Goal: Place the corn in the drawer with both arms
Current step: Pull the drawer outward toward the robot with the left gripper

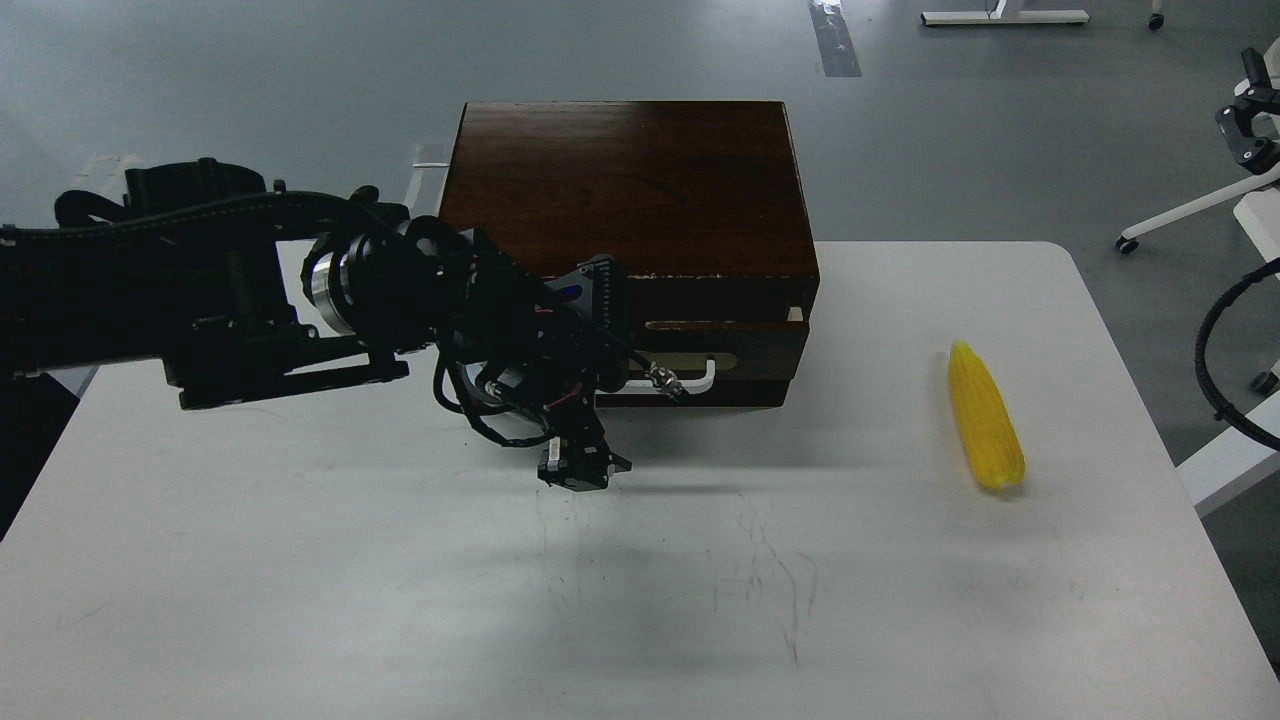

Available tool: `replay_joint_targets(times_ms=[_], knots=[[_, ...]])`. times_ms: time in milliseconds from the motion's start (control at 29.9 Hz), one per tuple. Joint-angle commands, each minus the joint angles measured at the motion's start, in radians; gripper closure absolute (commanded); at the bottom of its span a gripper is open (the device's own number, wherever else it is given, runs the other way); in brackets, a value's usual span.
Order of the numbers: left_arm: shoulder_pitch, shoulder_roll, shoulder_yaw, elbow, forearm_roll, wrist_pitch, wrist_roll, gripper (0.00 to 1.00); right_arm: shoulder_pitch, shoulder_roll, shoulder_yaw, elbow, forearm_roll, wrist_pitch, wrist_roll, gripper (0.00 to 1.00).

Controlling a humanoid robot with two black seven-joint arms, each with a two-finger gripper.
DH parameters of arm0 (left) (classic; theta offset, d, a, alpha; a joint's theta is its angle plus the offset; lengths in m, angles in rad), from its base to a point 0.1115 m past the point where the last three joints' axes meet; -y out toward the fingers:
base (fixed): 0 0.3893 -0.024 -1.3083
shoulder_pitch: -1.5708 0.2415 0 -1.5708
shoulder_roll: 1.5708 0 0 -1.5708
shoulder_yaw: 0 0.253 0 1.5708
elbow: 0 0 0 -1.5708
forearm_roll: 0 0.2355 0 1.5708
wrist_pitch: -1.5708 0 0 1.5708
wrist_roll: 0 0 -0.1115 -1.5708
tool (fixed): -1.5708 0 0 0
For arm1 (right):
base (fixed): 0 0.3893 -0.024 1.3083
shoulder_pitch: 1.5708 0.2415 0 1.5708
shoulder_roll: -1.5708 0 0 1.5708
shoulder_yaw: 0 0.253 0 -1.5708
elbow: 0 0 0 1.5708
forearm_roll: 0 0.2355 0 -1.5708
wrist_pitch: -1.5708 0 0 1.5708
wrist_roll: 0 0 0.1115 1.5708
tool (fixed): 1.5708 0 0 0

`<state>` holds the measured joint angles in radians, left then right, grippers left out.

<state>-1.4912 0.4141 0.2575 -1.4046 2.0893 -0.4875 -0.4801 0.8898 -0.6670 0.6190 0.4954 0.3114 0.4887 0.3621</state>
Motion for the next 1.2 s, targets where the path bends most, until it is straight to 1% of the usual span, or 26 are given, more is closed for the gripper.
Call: replay_joint_targets(times_ms=[0, 134, 334, 568, 768, 835, 1169], knots=[[0.000, 0.015, -0.001, -0.037, -0.002, -0.001, -0.009, 0.17, -0.002, -0.008, -0.001, -0.001, 0.000, 0.000, 0.000, 0.00], [-0.001, 0.028, -0.009, -0.086, -0.009, -0.001, -0.009, 0.16, -0.002, -0.008, -0.001, -0.001, 0.000, 0.000, 0.000, 0.00], [-0.001, 0.028, -0.010, -0.094, -0.011, -0.001, -0.009, 0.16, -0.003, -0.008, -0.001, -0.001, 0.000, 0.000, 0.000, 0.00], [0.003, 0.031, -0.009, -0.148, -0.011, -0.001, -0.009, 0.15, -0.002, -0.008, -0.001, -0.001, 0.000, 0.000, 0.000, 0.00], [0.002, 0.023, -0.012, -0.151, -0.011, -0.001, -0.005, 0.13, -0.003, -0.008, -0.001, -0.001, 0.000, 0.000, 0.000, 0.00], [0.003, 0.025, -0.012, -0.151, -0.011, -0.001, -0.005, 0.10, -0.003, -0.008, -0.001, -0.003, 0.000, 0.000, 0.000, 0.00], [0.005, 0.025, -0.012, -0.175, -0.011, -0.001, -0.005, 0.10, -0.003, -0.008, -0.001, -0.005, 0.000, 0.000, 0.000, 0.00]])
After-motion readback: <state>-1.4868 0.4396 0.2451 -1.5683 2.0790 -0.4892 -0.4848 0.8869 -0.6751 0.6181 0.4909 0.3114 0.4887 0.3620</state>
